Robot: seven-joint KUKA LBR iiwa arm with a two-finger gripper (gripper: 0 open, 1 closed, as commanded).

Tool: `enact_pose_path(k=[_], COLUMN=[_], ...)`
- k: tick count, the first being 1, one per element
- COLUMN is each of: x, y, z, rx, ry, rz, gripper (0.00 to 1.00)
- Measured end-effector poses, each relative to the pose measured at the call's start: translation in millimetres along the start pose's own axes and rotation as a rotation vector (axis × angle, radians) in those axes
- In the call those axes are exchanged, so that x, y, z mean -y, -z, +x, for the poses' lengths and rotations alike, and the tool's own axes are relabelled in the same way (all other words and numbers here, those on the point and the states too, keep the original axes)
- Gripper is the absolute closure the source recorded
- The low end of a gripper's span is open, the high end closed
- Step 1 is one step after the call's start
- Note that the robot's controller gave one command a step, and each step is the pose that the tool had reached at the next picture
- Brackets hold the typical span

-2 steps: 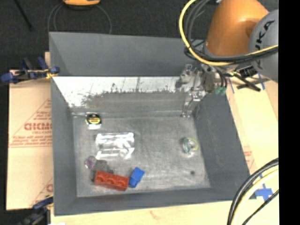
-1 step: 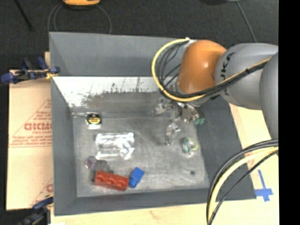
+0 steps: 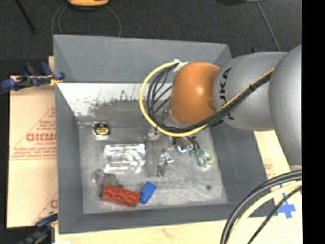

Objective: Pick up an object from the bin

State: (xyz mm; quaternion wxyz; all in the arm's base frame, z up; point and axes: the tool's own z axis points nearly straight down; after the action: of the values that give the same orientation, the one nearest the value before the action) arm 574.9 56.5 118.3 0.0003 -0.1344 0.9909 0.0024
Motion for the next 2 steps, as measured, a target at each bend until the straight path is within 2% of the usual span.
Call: enact_pose_path(k=[1, 2], x=[-51.2, -50.4], y=[-45.0, -41.7], z=[-43.9, -45.8], rx=[0.005, 0.013], ry=[-0.160, -0.159], rz=[0.006, 0.006], gripper=[0.00, 1.00])
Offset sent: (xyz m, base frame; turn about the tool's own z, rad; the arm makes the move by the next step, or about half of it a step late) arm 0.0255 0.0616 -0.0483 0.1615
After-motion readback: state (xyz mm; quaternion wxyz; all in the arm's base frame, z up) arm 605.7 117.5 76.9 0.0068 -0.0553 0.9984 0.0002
